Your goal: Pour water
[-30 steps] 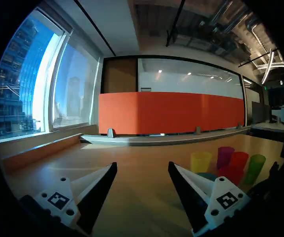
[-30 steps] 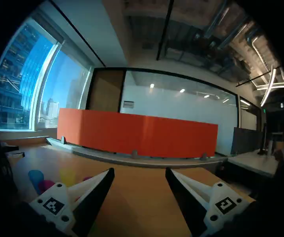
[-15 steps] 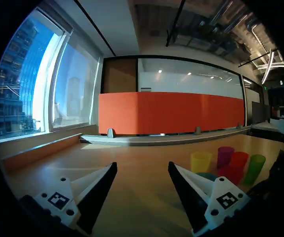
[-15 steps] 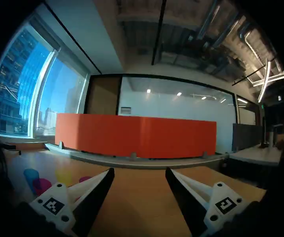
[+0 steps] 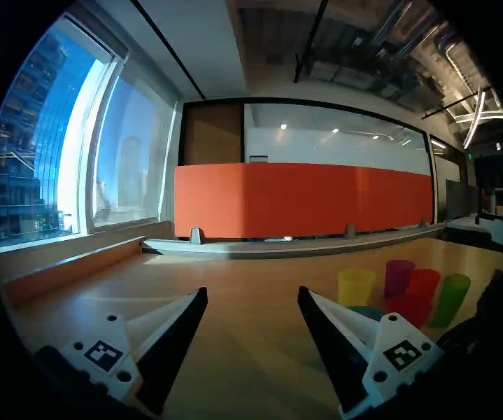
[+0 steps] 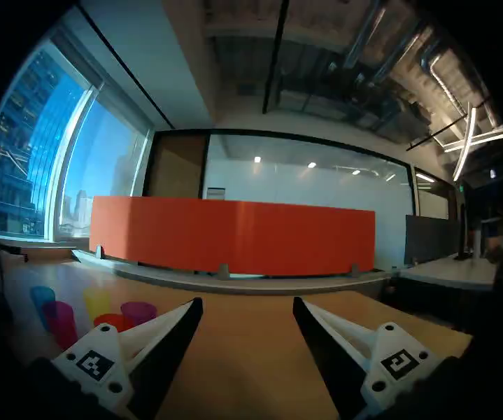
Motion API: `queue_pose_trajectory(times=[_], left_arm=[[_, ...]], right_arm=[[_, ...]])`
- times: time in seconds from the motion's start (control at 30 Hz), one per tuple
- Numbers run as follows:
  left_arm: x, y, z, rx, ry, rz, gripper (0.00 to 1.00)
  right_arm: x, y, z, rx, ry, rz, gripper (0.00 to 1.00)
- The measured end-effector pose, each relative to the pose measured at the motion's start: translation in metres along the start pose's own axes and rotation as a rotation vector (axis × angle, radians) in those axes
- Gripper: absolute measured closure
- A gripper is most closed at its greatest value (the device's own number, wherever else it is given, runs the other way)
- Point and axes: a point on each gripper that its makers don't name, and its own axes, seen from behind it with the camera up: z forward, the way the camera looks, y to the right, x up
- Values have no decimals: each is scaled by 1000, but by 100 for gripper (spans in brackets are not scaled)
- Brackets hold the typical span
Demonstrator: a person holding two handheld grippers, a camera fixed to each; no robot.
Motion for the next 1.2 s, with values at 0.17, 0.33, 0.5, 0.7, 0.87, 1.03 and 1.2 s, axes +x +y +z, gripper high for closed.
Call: queue_pose_trajectory(times=[0.17,0.33,0.5,0.7,0.87,1.03,1.2], left_arm=[[0,0,0,0,0,0,4],[0,0,0,0,0,0,4],[1,0,0,0,0,0,4],[0,0,1,0,0,0,4],[0,0,1,0,0,0,4],[0,0,1,0,0,0,4],[0,0,1,0,0,0,4]], right_arm=[[-10,6,2,2,-18,21,0],[-18,9,4,0,-33,29,0],[-26,10,6,-2,-49,30,0],[-32,11,7,-4,-69,40,0],[-37,11,8,-4,-89,53,0],[-40,10,7,-4,-103,52,0],[-40,11,7,-5,-106,54,0]])
